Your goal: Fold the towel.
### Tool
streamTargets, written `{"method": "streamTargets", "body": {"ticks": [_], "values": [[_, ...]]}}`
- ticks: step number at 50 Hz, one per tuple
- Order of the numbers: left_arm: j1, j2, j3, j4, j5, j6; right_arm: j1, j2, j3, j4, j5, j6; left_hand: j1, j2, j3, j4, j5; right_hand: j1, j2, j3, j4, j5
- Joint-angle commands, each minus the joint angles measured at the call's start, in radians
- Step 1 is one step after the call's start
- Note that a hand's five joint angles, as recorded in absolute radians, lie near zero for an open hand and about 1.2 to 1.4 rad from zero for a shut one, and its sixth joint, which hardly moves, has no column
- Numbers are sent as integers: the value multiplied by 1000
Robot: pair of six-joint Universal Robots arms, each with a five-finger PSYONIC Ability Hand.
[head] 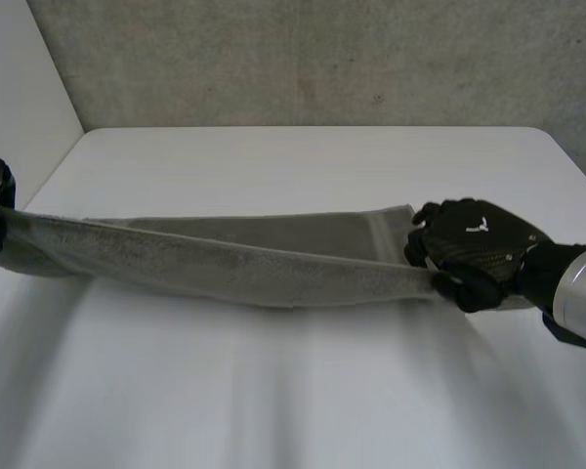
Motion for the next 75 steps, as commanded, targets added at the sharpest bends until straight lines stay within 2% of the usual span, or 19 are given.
{"method": "streamTargets", "body": {"ticks": [1, 5, 8, 14, 16, 17, 19, 24, 29, 35, 43, 55, 64, 65, 66, 67, 68, 72, 75], "values": [[31, -76, -11, 1, 52, -2, 8, 70, -98, -14, -36, 9, 102, 62, -52, -59, 71, 70, 59, -43, -76, 39], [13, -150, 3, 7, 46, 1, 70, 214, -230, -14, -16, 1, 102, 62, -52, -59, 71, 70, 59, -43, -76, 39], [11, -262, 50, 7, 45, -2, 123, 300, -325, -16, 2, 0, 102, 62, -52, -59, 71, 70, 59, -43, -76, 39], [-9, -385, 121, 15, 28, -5, 146, 465, -497, -17, 47, -2, 102, 62, -52, -59, 71, 70, 59, -43, -76, 39], [-36, -472, 179, 21, -21, -5, 153, 550, -595, -20, 51, 0, 102, 62, -52, -59, 71, 70, 59, -43, -76, 39], [-36, -472, 179, 21, -21, -5, 154, 551, -596, -20, 51, 0, 102, 62, -52, -59, 71, 70, 59, -43, -76, 39], [-56, -546, 239, 36, -79, -5, 161, 595, -642, -22, 51, 3, 102, 62, -52, -59, 71, 70, 59, -43, -76, 39], [-76, -653, 329, 47, -135, -5, 178, 756, -815, -28, 68, 4, 102, 62, -52, -59, 71, 70, 59, -43, -76, 39], [-117, -753, 431, 62, -164, -7, 181, 852, -911, -29, 99, 1, 102, 62, -52, -59, 71, 70, 59, -43, -76, 39], [-171, -871, 555, 70, -220, -7, 181, 923, -990, -51, 125, 0, 102, 62, -52, -59, 71, 70, 59, -43, -76, 39], [-194, -963, 653, 99, -251, -3, 180, 1000, -1062, -126, 126, 4, 102, 62, -52, -59, 71, 70, 59, -43, -76, 39], [-200, -1008, 670, 180, -253, 0, 178, 1121, -1220, -141, 128, 7, 102, 62, -52, -59, 71, 70, 59, -43, -76, 39], [-203, -1017, 667, 239, -260, -5, 178, 1150, -1228, -206, 149, 9, 102, 62, -52, -59, 71, 70, 59, -43, -76, 39], [-208, -1016, 667, 243, -270, -5, 180, 1150, -1222, -226, 157, 9, -311, -350, -52, -59, -342, 70, 59, -43, -76, 39], [-208, -1015, 667, 243, -270, -5, 180, 1146, -1217, -235, 160, 10, -315, -354, -52, -59, -346, -516, -527, -43, -76, -547], [-211, -1011, 663, 243, -282, -5, 180, 1146, -1217, -235, 160, 10, -812, -851, -52, -59, -843, -522, -533, -43, -76, -553], [-216, -1003, 658, 243, -296, -3, 180, 1138, -1206, -243, 163, 10, -1113, -1153, -52, -59, -1144, -1152, -1163, -43, -76, -1183], [-222, -991, 641, 254, -326, -8, 180, 1106, -1180, -253, 171, 19, -1111, -1150, -52, -59, -1141, -1152, -1163, -43, -76, -1183], [-216, -915, 600, 271, -343, -20, 180, 1034, -1128, -276, 180, 55, -1111, -1150, -52, -59, -1141, -1152, -1163, -43, -76, -1183]]}}
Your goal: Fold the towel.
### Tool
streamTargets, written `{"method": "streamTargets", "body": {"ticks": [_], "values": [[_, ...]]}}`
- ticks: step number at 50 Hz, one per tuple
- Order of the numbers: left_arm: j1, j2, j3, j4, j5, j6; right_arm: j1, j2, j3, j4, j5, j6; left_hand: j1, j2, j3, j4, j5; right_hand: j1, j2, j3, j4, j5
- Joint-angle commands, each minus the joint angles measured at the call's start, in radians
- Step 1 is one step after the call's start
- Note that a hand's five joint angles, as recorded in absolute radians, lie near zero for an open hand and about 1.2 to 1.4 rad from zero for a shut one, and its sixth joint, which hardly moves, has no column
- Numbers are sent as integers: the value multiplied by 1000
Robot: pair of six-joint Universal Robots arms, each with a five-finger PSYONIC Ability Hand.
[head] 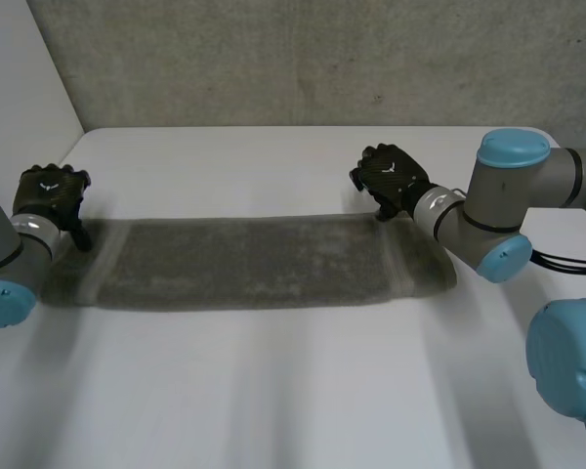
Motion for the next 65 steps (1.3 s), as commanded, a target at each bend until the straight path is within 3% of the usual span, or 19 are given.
{"method": "streamTargets", "body": {"ticks": [1, 5, 13, 20, 28, 32, 37, 46, 52, 54, 56, 62, 65], "values": [[1, 130, -81, 26, -46, -22, 2, -138, 118, -53, 13, 71, -82, -73, -52, -59, -50, -449, -470, -43, -76, -446], [5, 209, -138, 26, -44, -36, 0, -262, 246, -123, 7, 137, -82, -73, -52, -59, -50, -449, -470, -43, -76, -446], [20, 470, -361, 26, -36, -65, -27, -641, 732, -202, 27, 204, -82, -73, -52, -59, -50, -449, -470, -43, -76, -446], [12, 635, -532, 15, 20, -94, -90, -770, 1025, -209, 19, 189, -56, -47, -52, -59, -23, -449, -470, -43, -76, -446], [3, 637, -592, 14, 51, -137, -194, -778, 1211, -218, 10, 146, -55, -47, -52, -59, -23, -449, -470, -43, -76, -446], [3, 631, -600, 14, 51, -139, -220, -746, 1265, -280, -9, 76, -58, -50, -52, -59, -26, -321, -343, -43, -76, -319], [0, 616, -604, 24, 51, -139, -225, -698, 1269, -380, -24, 66, -61, -53, -52, -59, -29, -142, -164, -43, -76, -140], [-20, 612, -620, 26, 49, -140, -213, -588, 1214, -413, -24, 59, -64, -56, -52, -59, -32, -63, -84, -43, -76, -60], [-22, 612, -627, 26, 49, -140, -210, -542, 1180, -420, -21, 66, -67, -59, -52, -59, -35, 304, 283, -43, -76, 307], [-22, 611, -627, 26, 49, -140, -207, -523, 1167, -420, -19, 66, -67, -59, -52, -59, -35, 681, 659, -43, -76, 683], [-22, 611, -627, 26, 49, -140, -205, -519, 1162, -419, -13, 66, -70, -62, -52, -59, -38, 772, 750, -43, -76, 774], [-22, 612, -631, 24, 49, -140, -220, -543, 1165, -411, -4, 66, -73, -64, -52, -59, -41, 773, 751, -43, -76, 775], [-20, 614, -631, 24, 51, -140, -289, -638, 1196, -394, -9, 68, -73, -64, -52, -59, -41, 773, 751, -43, -76, 775]]}}
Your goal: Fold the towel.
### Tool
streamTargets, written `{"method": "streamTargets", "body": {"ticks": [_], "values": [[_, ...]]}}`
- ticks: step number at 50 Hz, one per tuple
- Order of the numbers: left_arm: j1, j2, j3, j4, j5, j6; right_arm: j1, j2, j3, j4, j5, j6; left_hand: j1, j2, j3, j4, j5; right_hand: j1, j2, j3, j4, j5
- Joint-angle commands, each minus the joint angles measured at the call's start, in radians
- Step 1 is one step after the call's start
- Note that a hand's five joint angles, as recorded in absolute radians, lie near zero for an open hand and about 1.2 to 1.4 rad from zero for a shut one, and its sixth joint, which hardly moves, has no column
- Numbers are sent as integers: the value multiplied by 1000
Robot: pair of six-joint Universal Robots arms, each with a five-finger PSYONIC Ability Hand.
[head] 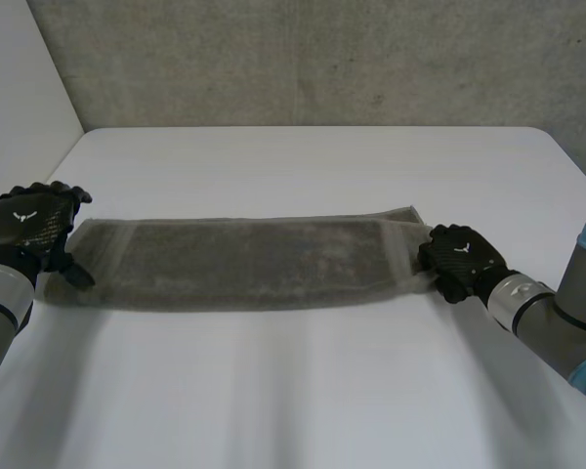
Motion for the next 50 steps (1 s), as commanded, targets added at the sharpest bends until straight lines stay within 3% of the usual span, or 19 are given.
{"method": "streamTargets", "body": {"ticks": [1, 11, 20, 25, 26, 28, 29, 31, 32, 34, 37, 42, 46, 47, 49, 50], "values": [[2, 2, -1, -1, 2, 0, -140, -155, 59, 37, -9, -3, -63, -58, -52, -59, -37, 93, 104, -43, -76, 63], [5, 16, -6, -6, 2, 0, -436, -293, 3, 173, -122, -72, -65, -61, -52, -59, -40, 93, 104, -43, -76, 63], [3, 16, -6, -7, -2, 0, -395, -338, -194, 352, -130, -65, -68, -64, -52, -59, -43, 93, 104, -43, -76, 63], [3, 16, -6, -6, -3, 0, -146, -367, -303, 362, -61, 21, -68, -64, -52, -59, -43, 93, 104, -43, -76, 63], [3, 16, -6, -6, -3, 0, -145, -367, -303, 362, -61, 21, -68, -64, -52, -59, -43, 93, 104, -43, -76, 63], [3, 14, -6, -7, -5, 0, 28, -339, -358, 355, 3, 27, -68, -64, -52, -59, -43, 93, 104, -43, -76, 63], [3, 14, -6, -7, -5, 0, 28, -339, -358, 355, 3, 27, -68, -64, -52, -59, -43, 93, 104, -43, -76, 63], [3, 14, -6, -6, -5, 0, 213, -255, -422, 344, 77, 24, -68, -64, -52, -59, -43, 93, 104, -43, -76, 63], [3, 14, -6, -6, -5, 0, 214, -255, -423, 344, 77, 24, -68, -64, -52, -59, -43, 93, 104, -43, -76, 63], [3, 14, -6, -6, -5, 1, 379, -157, -494, 335, 127, 20, -68, -64, -52, -59, -43, 93, 104, -43, -76, 63], [2, 14, -6, -6, -6, 1, 441, -104, -527, 329, 146, 15, -71, -67, -52, -59, -46, 93, 104, -43, -76, 63], [0, 13, -6, -6, -6, 1, 655, 145, -683, 299, 193, 4, -71, -67, -52, -59, -46, 93, 104, -43, -76, 63], [0, 10, -5, -6, -6, 1, 693, 224, -729, 301, 210, 1, -71, -67, -52, -59, -46, 93, 104, -43, -76, 63], [-1, 8, -5, -4, -5, 1, 711, 272, -743, 309, 212, -8, -71, -67, -52, -59, -46, -607, -595, -43, -76, -637], [-4, 5, 3, -3, -5, 5, 713, 277, -742, 310, 210, -13, -71, -67, -52, -59, -46, -702, -691, -43, -76, -732], [-10, 2, 9, -3, -6, 8, 714, 268, -729, 309, 215, -11, -68, -64, -52, -59, -43, -998, -987, -43, -76, -1028]]}}
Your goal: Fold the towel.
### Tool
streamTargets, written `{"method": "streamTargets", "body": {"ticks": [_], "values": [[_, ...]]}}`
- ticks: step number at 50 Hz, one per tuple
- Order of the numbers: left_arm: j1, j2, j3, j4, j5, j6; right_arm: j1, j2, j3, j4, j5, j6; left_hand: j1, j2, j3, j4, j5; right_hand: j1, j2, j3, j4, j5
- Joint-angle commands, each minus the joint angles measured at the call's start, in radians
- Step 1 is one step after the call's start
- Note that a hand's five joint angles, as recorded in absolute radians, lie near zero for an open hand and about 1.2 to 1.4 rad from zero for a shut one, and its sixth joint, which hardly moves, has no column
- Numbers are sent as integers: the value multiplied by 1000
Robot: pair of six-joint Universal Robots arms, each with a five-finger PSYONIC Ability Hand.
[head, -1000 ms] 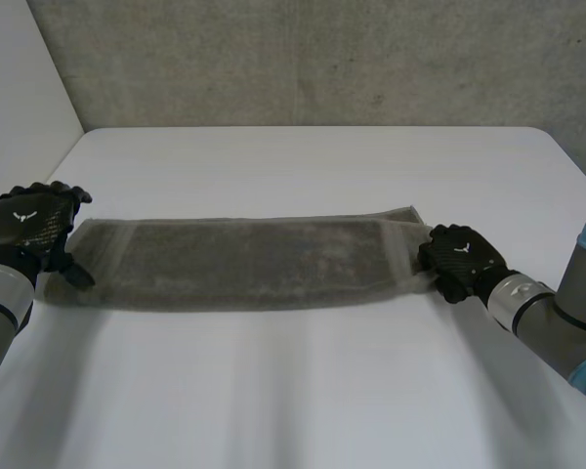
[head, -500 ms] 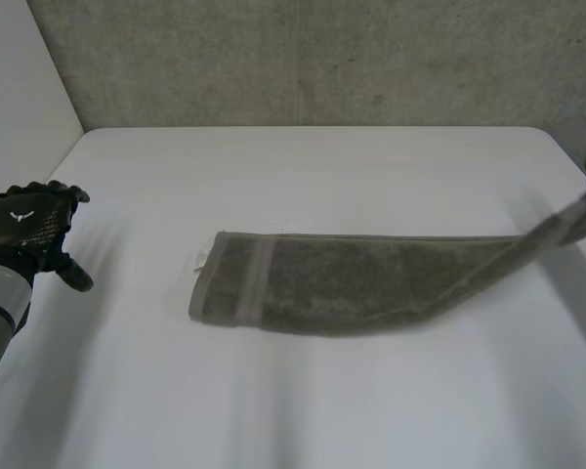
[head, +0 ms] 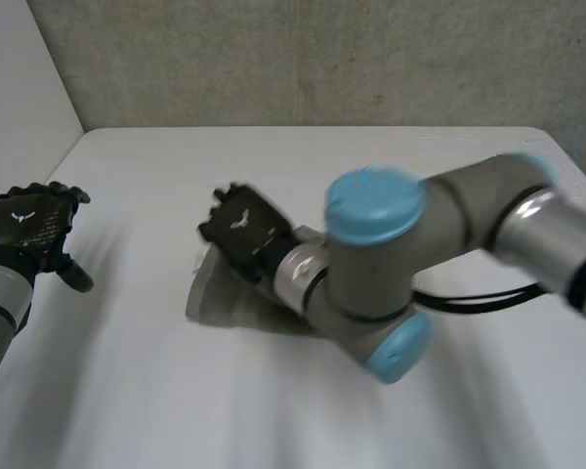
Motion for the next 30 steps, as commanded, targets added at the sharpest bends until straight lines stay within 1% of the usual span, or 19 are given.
{"method": "streamTargets", "body": {"ticks": [1, 5, 7, 8, 9, 10, 11, 12, 13, 14, 15, 16, 18, 19, 21, 22, 24, 26, 30], "values": [[-17, -9, 23, 4, 0, 7, 29, 49, -5, 8, 17, -12, -64, -60, -52, -59, -43, -1046, -1036, -43, -76, -1057], [-41, -10, 55, 3, -2, 10, 9, -51, 66, 8, 18, -2, -67, -63, -52, -59, -46, -1046, -1036, -43, -76, -1057], [-84, -12, 95, 0, -2, 10, -42, -164, 171, 8, 16, 13, -64, -60, -52, -59, -43, -1046, -1036, -43, -76, -1057], [-84, -12, 95, 0, -2, 10, -42, -165, 172, 8, 16, 13, -64, -60, -52, -59, -43, -1046, -1036, -43, -76, -1057], [-108, -12, 115, -2, -2, 9, -77, -224, 230, 9, 11, 21, -61, -58, -52, -59, -40, -1046, -1036, -43, -76, -1057], [-137, -15, 135, -3, -2, 9, -77, -225, 230, 9, 11, 21, -61, -58, -52, -59, -40, -1046, -1036, -43, -76, -1057], [-138, -15, 135, -3, -2, 9, -114, -279, 286, 9, 2, 31, -61, -58, -52, -59, -40, -1046, -1036, -43, -76, -1057], [-168, -22, 156, -3, -3, 7, -156, -338, 354, 6, -1, 42, -59, -55, -52, -59, -37, -1046, -1036, -43, -76, -1057], [-205, -33, 175, -3, -3, 3, -157, -338, 354, 6, -1, 42, -56, -52, -52, -59, -34, -1046, -1036, -43, -76, -1057], [-205, -33, 175, -3, -3, 3, -201, -384, 414, 3, -2, 50, -56, -52, -52, -59, -34, -1046, -1036, -43, -76, -1057], [-243, -42, 196, -5, -3, 3, -242, -416, 469, 0, -5, 51, -53, -49, -52, -59, -31, -1046, -1036, -43, -76, -1057], [-244, -42, 197, -5, -3, 3, -243, -416, 469, 0, -5, 51, -53, -49, -52, -59, -31, -1046, -1036, -43, -76, -1057], [-334, -73, 238, -10, -3, 3, -315, -455, 579, -2, -22, 50, -44, -40, -52, -59, -23, -1046, -1036, -43, -76, -1057], [-334, -73, 238, -10, -3, 3, -315, -455, 580, -2, -22, 50, -44, -40, -52, -59, -23, -1046, -1036, -43, -76, -1057], [-423, -119, 270, -28, 0, 3, -349, -464, 635, -2, -39, 50, -41, -37, -52, -59, -20, -1046, -1036, -43, -76, -1057], [-423, -119, 270, -28, 0, 3, -379, -475, 687, -12, -62, 48, -41, -37, -52, -59, -20, -1046, -1036, -43, -76, -1057], [-484, -168, 290, -48, 0, 3, -410, -482, 733, -37, -85, 50, -44, -40, -52, -59, -23, -1046, -1036, -43, -76, -1057], [-506, -197, 301, -52, 0, 3, -462, -487, 819, -107, -119, 53, -44, -40, -52, -59, -23, -1046, -1036, -43, -76, -1057], [-538, -263, 335, -60, -2, 1, -488, -484, 879, -175, -130, 53, -41, -37, -52, -59, -20, -1046, -1036, -43, -76, -1057]]}}
